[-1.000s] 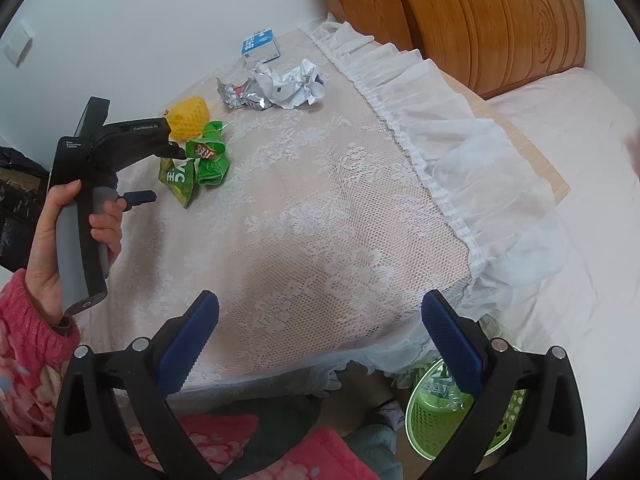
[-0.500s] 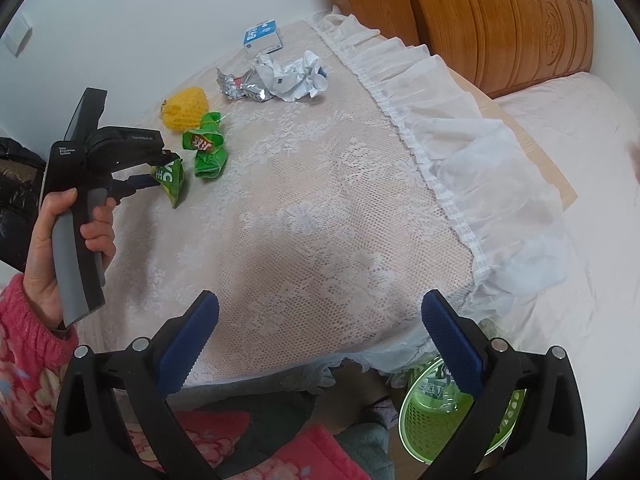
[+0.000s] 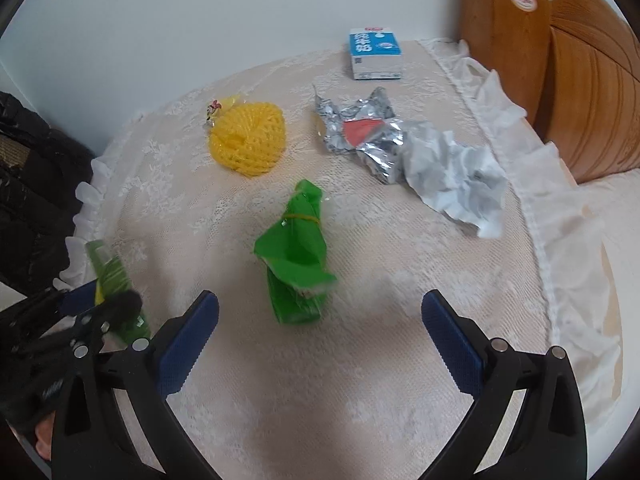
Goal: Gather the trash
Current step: 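Grasp the yellow-green snack bag with the left tool while the right tool grasps the green bottle wrapper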
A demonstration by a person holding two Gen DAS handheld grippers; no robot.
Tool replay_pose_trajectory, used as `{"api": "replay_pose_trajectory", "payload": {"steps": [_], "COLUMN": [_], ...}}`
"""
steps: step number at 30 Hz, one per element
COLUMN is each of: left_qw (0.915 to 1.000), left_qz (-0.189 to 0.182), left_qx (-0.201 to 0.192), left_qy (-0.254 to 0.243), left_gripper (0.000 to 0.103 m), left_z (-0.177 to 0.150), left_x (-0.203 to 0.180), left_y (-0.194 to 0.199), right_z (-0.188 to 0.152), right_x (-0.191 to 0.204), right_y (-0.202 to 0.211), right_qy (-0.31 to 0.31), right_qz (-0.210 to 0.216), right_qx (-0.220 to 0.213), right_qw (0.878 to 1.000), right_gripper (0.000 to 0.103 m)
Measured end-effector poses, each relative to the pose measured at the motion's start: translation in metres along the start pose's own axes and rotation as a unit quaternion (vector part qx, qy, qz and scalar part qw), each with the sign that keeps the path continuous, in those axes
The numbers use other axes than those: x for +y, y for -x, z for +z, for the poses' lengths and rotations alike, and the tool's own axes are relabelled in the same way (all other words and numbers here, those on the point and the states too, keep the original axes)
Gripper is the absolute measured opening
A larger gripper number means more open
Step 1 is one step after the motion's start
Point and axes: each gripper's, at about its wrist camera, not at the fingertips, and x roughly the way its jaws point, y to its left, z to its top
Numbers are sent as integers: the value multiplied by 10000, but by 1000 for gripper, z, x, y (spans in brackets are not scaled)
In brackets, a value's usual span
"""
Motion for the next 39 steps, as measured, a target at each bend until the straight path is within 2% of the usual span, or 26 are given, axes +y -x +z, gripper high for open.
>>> {"api": "replay_pose_trajectory", "payload": {"steps": [3,5,7,10,12,15,21,26,30,34,35,39], "left_qw": [9994,9993,9991,9985,9982,9983,9973,9928,9864,9757,9726,9594], "left_qz": [-280,-290,-347,-441,-483,-479,-601,-997,-1205,-1511,-1565,-1717], "left_qx": [190,221,247,308,353,304,244,295,390,558,585,664], "left_qy": [87,18,-20,-33,-40,-127,-347,-602,-1046,-1486,-1614,-2137], "left_gripper": [41,41,41,41,41,41,41,41,41,41,41,41], "left_z": [-3,-5,-5,-5,-5,-7,-16,-32,-52,-77,-82,-106], "left_x": [8,7,6,3,1,-5,-27,-59,-97,-140,-152,-196], "left_y": [-5,-9,-11,-13,-13,-9,4,14,20,24,24,28], "right_z": [11,11,11,10,9,7,-15,-67,-116,-178,-200,-252], "right_x": [9,12,14,16,15,6,-12,-46,-73,-106,-119,-154], "right_y": [-23,-27,-29,-32,-31,-28,8,56,89,120,129,145], "right_qy": [31,-6,-5,-10,-54,-246,-400,-921,-1209,-1617,-1834,-2464], "right_qz": [-167,-150,-46,-15,17,202,324,489,329,50,-32,-239], "right_qx": [191,212,223,285,267,222,-47,-321,-368,-340,-333,-318], "right_qw": [9997,9997,9997,9996,9996,9992,9987,9940,9914,9862,9825,9683], "right_gripper": [101,100,89,57,50,45,44,45,45,45,45,45]}}
